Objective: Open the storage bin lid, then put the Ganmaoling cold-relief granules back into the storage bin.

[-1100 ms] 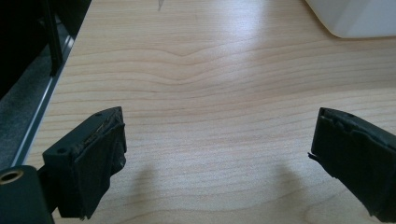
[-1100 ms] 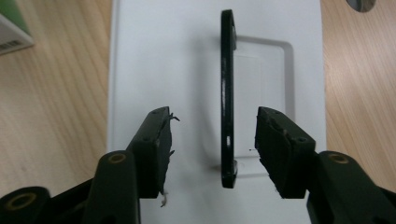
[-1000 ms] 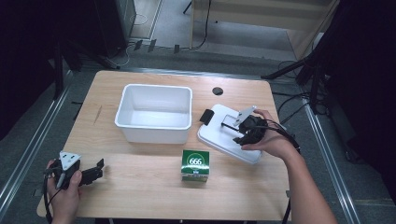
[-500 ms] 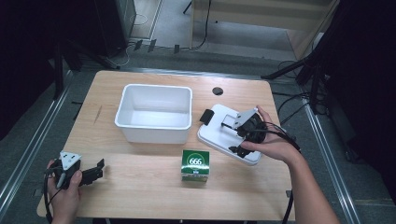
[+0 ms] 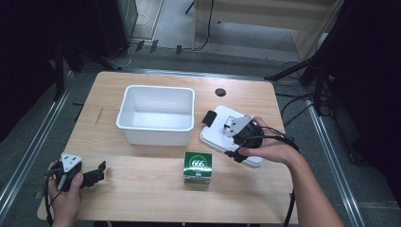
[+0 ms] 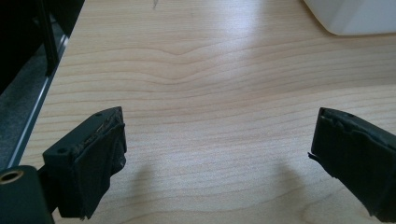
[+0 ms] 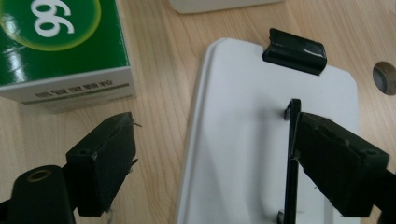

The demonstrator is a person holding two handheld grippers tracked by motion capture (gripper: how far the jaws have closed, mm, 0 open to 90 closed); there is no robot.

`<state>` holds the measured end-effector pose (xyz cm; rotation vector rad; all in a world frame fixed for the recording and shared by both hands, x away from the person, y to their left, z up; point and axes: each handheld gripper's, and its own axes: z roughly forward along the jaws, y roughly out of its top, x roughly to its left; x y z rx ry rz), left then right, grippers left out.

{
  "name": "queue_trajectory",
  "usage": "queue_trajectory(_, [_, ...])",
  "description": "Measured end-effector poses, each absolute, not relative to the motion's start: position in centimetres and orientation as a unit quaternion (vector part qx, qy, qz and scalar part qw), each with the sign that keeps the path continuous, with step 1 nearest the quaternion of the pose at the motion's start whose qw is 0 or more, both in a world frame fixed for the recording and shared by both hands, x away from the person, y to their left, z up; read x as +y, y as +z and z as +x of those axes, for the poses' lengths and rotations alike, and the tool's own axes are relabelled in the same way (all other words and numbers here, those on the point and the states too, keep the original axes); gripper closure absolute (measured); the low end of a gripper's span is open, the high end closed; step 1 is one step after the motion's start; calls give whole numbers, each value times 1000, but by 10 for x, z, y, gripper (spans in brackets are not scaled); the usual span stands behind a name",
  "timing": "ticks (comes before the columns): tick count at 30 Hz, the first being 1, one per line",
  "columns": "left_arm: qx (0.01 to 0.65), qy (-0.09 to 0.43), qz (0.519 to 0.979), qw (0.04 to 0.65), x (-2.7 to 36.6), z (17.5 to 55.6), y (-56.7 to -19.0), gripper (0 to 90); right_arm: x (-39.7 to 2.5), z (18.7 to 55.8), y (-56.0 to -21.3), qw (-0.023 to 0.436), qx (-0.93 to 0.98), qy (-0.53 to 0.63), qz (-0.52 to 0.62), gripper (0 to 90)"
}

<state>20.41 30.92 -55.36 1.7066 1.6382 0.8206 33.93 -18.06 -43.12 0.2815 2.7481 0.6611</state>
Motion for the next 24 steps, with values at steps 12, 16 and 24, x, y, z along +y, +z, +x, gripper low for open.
queue_trajectory(12, [622, 311, 647, 314, 309, 204, -554, 41, -170, 335, -432, 137, 956, 242, 89, 240])
queue_trajectory(16, [622, 311, 646, 315, 309, 204, -554, 41, -166, 331, -432, 134, 961, 230, 72, 192])
queue_trajectory(24, [621, 317, 645, 312, 309, 204, -554, 62, -148, 315, -433, 108, 972, 204, 46, 0])
